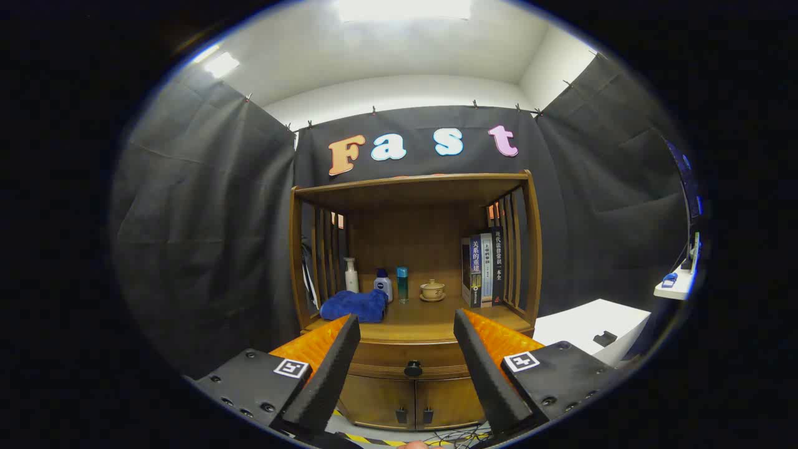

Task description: Pull open the drawer, take out the items inside it, and place them on the countertop above the cabinet.

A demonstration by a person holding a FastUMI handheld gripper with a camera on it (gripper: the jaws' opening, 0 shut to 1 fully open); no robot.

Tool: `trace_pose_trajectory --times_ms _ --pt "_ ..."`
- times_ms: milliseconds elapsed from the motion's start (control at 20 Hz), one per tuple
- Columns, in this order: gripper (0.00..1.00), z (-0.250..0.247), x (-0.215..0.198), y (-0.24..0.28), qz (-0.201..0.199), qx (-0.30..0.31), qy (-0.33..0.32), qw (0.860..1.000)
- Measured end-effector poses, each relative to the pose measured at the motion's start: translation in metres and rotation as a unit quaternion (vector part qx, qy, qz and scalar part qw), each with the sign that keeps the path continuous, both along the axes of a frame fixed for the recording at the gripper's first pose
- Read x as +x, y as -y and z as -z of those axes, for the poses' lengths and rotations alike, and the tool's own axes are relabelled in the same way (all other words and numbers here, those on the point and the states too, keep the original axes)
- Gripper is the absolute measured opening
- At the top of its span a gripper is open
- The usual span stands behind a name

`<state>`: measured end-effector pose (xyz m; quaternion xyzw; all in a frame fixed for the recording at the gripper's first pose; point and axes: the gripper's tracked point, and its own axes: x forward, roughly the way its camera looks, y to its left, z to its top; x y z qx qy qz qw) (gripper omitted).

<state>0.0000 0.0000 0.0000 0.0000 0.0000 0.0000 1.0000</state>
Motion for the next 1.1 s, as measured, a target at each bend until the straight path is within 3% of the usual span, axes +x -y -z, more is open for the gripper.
trace_pose_trajectory --times_ms 1100 --pt "0.98 0.0049 0.003 -0.0037 -0.003 -0.004 0.003 1.0"
